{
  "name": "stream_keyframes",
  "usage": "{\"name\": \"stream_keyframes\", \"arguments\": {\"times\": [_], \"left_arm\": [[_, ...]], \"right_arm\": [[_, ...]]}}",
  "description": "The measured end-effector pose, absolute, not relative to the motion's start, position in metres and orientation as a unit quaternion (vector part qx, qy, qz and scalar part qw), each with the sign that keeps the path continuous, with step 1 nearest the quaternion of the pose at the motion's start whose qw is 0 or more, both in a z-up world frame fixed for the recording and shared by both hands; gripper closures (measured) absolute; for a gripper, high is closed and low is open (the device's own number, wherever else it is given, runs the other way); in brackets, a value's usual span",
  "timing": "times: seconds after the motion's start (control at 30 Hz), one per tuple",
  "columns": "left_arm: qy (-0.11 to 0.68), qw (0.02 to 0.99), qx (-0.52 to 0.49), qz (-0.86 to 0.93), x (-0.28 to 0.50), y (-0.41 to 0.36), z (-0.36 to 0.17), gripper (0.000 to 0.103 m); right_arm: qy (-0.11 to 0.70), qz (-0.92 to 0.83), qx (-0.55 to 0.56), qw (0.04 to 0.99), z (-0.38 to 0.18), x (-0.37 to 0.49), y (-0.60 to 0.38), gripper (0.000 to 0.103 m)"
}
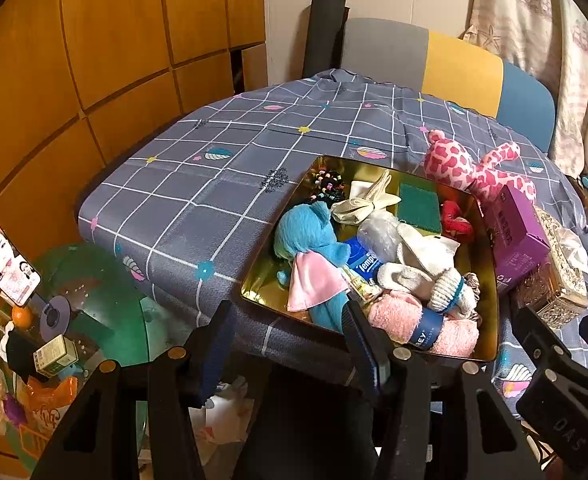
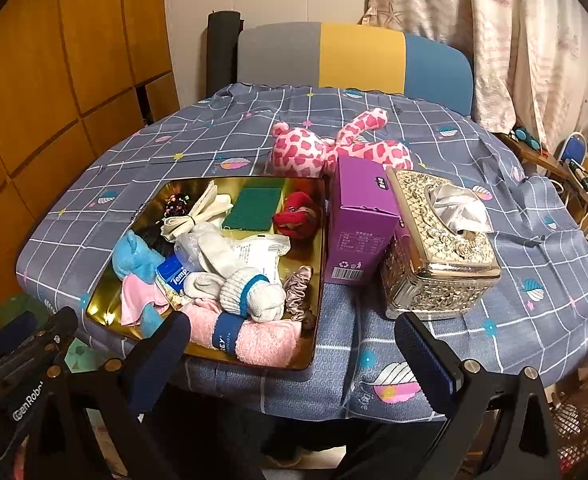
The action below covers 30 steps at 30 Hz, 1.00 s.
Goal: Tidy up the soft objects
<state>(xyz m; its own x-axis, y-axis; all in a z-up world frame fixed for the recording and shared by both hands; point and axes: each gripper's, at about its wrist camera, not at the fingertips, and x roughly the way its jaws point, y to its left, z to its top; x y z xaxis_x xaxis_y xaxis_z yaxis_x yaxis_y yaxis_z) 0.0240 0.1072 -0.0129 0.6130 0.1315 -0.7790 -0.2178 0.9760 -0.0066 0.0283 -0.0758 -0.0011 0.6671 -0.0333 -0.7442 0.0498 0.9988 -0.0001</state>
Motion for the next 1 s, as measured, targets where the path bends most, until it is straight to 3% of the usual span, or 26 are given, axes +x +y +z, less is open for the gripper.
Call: {"name": "stream_keyframes", "arguments": {"times": [1.0], "left_arm": [[0.431, 0.896, -0.041, 0.098, 0.0238, 0.1049, -0.0146, 0.048]], "right_arm": [[0.416, -0.029, 0.02, 0.908, -0.0057, 0.0315, -0.0829, 0.0]]}}
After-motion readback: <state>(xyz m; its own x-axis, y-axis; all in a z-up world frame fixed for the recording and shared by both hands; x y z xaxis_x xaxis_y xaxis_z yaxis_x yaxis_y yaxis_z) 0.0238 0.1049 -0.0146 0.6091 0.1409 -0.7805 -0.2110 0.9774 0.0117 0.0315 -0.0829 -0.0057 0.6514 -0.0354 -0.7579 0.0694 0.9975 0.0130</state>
